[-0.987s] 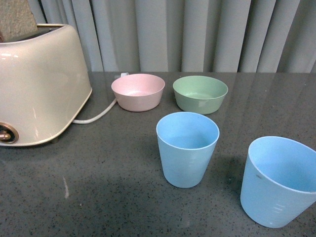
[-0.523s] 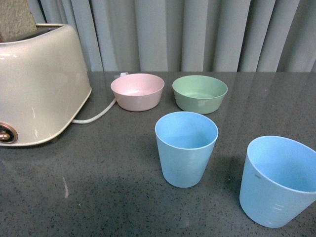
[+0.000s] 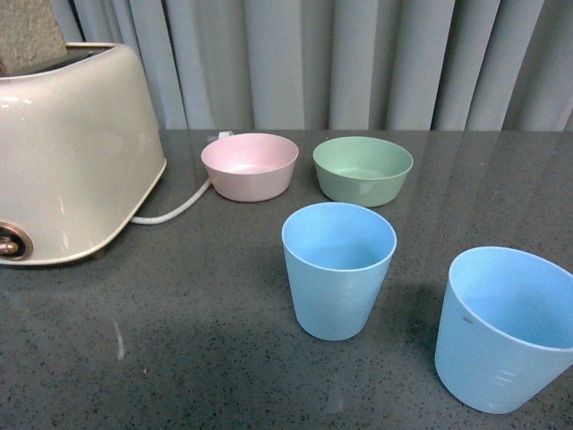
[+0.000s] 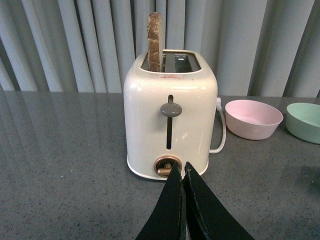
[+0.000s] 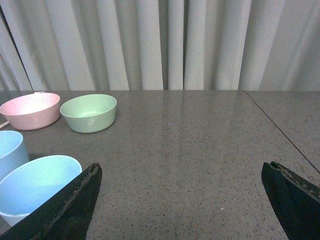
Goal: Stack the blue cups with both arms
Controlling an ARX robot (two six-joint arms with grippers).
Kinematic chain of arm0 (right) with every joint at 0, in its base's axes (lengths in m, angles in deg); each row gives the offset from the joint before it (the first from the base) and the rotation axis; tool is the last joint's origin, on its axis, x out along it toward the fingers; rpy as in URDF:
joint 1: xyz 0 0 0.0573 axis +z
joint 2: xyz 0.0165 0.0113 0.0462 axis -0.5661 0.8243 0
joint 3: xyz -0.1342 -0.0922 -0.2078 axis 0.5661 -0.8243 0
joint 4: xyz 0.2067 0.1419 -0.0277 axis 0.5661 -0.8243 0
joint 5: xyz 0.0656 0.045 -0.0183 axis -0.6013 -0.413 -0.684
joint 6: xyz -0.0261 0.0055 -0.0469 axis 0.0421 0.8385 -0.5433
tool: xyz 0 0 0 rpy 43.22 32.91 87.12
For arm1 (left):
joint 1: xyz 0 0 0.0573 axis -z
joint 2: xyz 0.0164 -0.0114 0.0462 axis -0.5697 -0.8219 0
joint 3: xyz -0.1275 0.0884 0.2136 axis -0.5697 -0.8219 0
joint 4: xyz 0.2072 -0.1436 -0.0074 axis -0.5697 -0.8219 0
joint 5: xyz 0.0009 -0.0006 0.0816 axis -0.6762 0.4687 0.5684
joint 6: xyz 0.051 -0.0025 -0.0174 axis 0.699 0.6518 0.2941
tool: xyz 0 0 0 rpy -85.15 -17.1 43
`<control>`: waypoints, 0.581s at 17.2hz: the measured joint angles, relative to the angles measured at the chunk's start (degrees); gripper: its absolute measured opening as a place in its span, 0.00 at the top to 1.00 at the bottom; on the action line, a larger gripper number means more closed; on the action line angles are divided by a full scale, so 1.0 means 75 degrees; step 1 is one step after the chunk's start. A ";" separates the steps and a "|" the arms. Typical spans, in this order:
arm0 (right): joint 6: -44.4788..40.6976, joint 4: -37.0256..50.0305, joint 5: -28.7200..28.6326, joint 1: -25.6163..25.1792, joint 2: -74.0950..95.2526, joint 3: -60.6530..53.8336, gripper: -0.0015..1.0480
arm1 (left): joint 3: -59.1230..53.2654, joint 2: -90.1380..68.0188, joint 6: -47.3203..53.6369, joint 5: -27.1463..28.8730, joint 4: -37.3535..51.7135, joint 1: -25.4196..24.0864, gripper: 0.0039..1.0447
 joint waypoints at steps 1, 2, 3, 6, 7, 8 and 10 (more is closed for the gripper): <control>0.0000 0.0000 0.0000 0.0000 0.0000 -0.0003 0.06 | -0.0029 0.0082 0.0000 0.0003 -0.0035 0.0000 0.99; 0.0000 0.0000 0.0000 0.0000 0.0000 0.0000 0.06 | -0.0055 0.0154 0.0000 0.0000 -0.0067 0.0000 0.99; 0.0000 0.0000 0.0000 0.0000 0.0000 0.0000 0.06 | -0.0085 0.0227 0.0000 0.0003 -0.0117 0.0000 0.99; 0.0000 0.0000 0.0000 0.0000 0.0000 -0.0003 0.06 | -0.0210 0.0478 0.0000 0.0000 -0.0189 0.0000 0.99; 0.0000 0.0000 0.0000 0.0000 0.0000 -0.0003 0.06 | -0.0326 0.0565 0.0000 0.0003 -0.0052 0.0000 0.99; 0.0000 -0.0003 0.0000 0.0000 0.0000 0.0000 0.06 | -0.0350 0.0828 -0.0003 0.0009 -0.0516 0.0000 0.99; 0.0000 0.0000 0.0000 0.0000 0.0000 0.0000 0.06 | -0.0347 0.1848 0.0009 -0.0006 -0.1335 0.0003 0.99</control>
